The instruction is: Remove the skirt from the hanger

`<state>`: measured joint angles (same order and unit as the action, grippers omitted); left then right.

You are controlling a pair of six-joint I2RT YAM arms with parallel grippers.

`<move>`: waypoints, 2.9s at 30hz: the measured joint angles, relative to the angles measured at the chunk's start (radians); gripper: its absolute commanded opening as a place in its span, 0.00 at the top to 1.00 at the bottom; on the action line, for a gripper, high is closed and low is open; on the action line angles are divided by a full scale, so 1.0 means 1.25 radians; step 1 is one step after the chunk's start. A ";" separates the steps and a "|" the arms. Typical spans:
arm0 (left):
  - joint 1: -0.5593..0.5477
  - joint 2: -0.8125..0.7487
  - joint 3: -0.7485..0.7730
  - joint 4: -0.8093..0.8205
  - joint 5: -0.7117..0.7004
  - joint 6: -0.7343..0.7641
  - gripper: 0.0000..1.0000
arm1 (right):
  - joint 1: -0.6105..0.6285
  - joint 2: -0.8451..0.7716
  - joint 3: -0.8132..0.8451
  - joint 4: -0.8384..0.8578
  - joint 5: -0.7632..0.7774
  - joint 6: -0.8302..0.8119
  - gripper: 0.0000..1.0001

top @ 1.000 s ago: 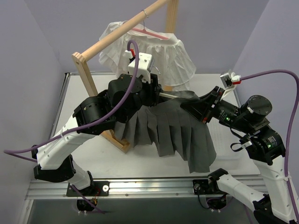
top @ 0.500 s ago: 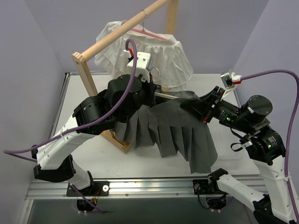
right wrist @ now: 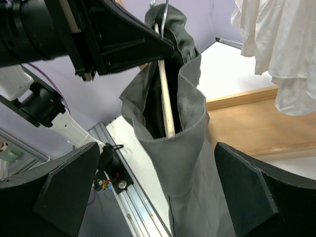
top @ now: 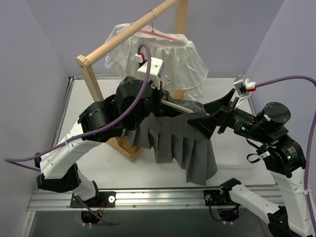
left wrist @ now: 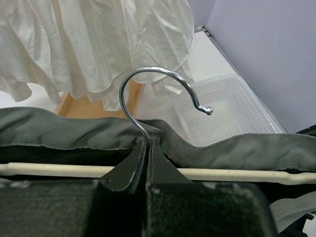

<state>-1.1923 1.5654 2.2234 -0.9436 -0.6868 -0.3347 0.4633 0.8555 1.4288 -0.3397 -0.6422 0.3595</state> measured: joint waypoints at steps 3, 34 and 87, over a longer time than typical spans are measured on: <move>0.000 0.012 0.027 -0.005 -0.005 0.006 0.98 | 0.000 -0.010 0.003 -0.031 0.005 -0.015 0.00; 0.000 0.038 0.094 -0.014 -0.038 0.055 0.98 | 0.000 -0.100 -0.088 -0.219 0.063 -0.097 0.61; -0.011 -0.047 -0.045 0.208 -0.055 0.082 0.98 | 0.123 -0.203 0.064 -0.390 0.482 0.079 1.00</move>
<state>-1.2057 1.5066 2.1670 -0.6838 -0.7551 -0.2317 0.6174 0.6014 1.5089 -0.8272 -0.0399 0.4583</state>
